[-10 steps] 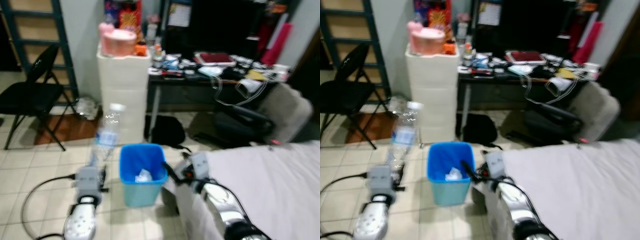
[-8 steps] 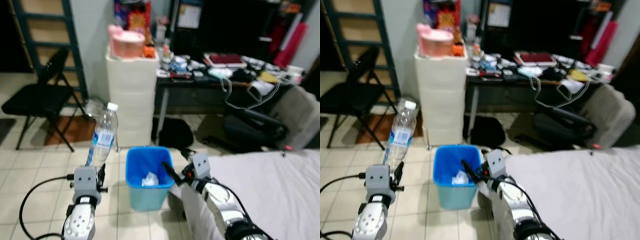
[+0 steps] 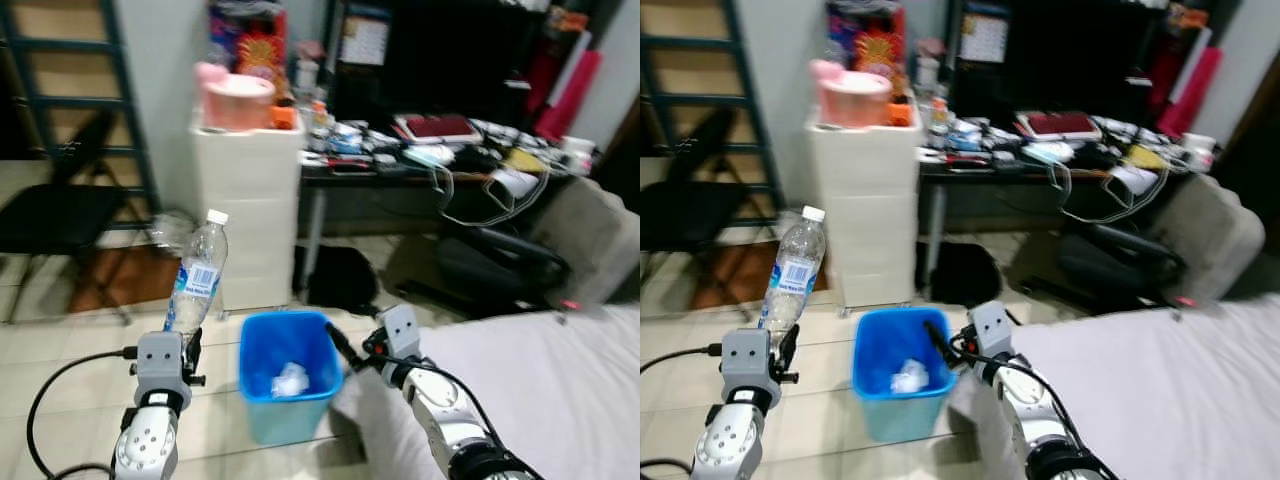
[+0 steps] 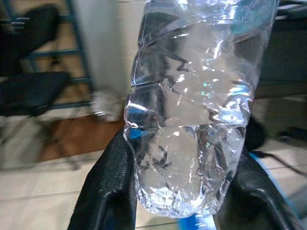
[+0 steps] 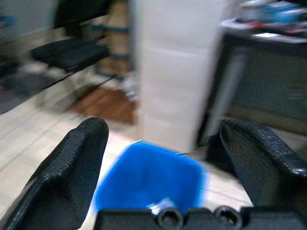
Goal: Clean up the room
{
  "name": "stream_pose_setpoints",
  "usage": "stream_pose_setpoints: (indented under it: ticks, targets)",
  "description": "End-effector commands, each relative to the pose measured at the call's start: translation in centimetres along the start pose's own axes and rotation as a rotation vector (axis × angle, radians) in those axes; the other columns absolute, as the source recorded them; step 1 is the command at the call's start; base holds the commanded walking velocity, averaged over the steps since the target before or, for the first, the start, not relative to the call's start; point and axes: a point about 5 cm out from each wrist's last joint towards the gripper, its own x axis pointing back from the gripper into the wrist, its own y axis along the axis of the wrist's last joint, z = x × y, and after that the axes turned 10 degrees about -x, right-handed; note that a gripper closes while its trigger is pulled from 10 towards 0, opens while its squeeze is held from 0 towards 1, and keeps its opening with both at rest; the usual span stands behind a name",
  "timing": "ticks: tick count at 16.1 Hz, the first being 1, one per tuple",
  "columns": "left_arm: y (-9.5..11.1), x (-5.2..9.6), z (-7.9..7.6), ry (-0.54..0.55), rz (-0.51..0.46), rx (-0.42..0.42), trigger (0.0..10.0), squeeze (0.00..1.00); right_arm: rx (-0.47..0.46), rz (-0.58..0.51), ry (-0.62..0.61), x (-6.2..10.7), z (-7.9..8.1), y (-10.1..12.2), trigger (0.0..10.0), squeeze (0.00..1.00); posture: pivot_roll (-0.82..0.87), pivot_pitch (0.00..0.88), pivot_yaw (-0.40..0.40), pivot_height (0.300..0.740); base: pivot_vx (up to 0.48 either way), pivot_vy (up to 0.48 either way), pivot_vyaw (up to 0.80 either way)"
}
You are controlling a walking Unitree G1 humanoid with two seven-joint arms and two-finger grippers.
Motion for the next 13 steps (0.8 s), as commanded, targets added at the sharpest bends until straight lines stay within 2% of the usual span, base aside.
stream_pose_setpoints:
  ticks: [1,10,12,13]
  targets:
    - [1.0,-0.2,-1.5,-0.045,-0.053,0.029,10.0,0.00,0.026,-0.009,-0.064,0.7,-1.7,0.4,10.0,0.00,0.17,0.000,-0.107,0.740,0.454,0.000,0.00]
    - [-0.3,0.0,-2.3,-0.074,0.001,0.042,10.0,0.00,0.018,0.010,-0.025,0.9,-1.4,-0.1,10.0,0.00,0.16,0.000,-0.118,0.740,0.453,0.000,0.00]
    - [-0.9,0.1,-2.7,-0.088,0.028,0.031,10.0,0.00,0.017,0.030,-0.012,1.1,-1.3,-0.5,10.0,0.00,0.15,0.001,-0.120,0.740,0.450,0.000,0.00]
    - [-2.1,-0.1,-3.0,-0.095,0.094,0.044,10.0,0.00,0.032,0.065,0.019,1.5,-1.1,-1.1,10.0,0.00,0.13,0.012,-0.120,0.740,0.450,0.000,0.00]
